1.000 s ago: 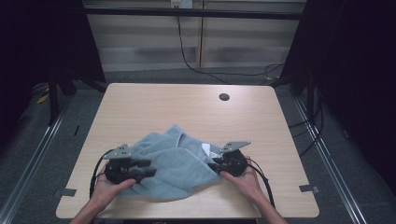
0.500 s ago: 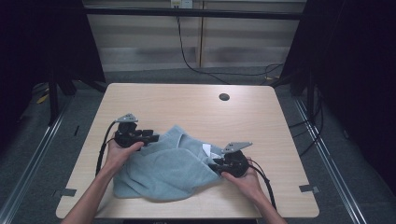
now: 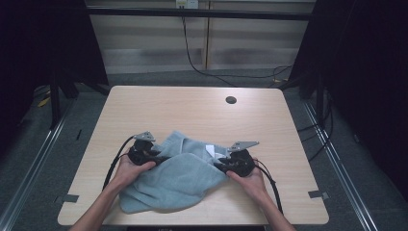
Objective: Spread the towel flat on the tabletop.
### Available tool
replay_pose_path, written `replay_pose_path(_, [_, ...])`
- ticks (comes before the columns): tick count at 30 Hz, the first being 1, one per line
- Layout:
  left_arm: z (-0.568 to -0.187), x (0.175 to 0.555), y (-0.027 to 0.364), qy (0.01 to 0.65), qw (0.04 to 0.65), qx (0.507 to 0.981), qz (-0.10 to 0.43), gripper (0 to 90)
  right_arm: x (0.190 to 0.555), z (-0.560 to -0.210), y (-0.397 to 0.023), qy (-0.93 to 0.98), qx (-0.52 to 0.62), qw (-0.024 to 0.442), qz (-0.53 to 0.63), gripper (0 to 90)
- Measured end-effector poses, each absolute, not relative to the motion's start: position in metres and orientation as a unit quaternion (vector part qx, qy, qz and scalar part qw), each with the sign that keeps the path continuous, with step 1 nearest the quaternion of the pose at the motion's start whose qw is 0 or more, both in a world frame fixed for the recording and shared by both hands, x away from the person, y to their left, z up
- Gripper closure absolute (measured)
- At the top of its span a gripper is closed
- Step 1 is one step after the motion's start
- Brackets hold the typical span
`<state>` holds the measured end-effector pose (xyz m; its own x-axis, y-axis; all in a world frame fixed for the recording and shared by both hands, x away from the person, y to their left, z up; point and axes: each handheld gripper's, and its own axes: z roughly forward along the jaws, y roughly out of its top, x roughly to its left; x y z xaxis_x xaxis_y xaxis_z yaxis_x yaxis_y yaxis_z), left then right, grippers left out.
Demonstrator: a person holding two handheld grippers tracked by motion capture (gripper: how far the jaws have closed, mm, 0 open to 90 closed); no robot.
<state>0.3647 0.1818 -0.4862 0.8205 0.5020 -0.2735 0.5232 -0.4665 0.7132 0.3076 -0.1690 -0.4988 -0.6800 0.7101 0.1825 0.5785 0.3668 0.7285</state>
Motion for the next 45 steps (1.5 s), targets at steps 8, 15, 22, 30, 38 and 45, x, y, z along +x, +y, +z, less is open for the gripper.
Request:
replay_pose_path(8, [-0.455,0.362,0.199,0.312,0.490,0.813,0.032,82.7,0.323,-0.475,-0.181,0.788,0.432,0.115,0.425,80.1])
replay_pose_path(15, [-0.432,0.366,0.229,0.343,0.530,0.773,0.057,83.1,0.334,-0.433,-0.205,0.755,0.449,0.161,0.450,81.0])
replay_pose_path(22, [-0.379,0.375,0.247,0.349,0.566,0.739,0.109,83.5,0.352,-0.375,-0.231,0.707,0.472,0.221,0.478,81.3])
replay_pose_path(30, [-0.309,0.383,0.253,0.340,0.586,0.715,0.171,83.6,0.371,-0.305,-0.235,0.689,0.461,0.280,0.484,81.3])
replay_pose_path(38, [-0.322,0.356,0.248,0.321,0.582,0.728,0.169,83.5,0.341,-0.295,-0.240,0.673,0.441,0.289,0.518,81.4])
replay_pose_path(45, [-0.410,0.306,0.244,0.327,0.550,0.765,0.074,83.0,0.281,-0.402,-0.247,0.715,0.460,0.206,0.485,81.2])
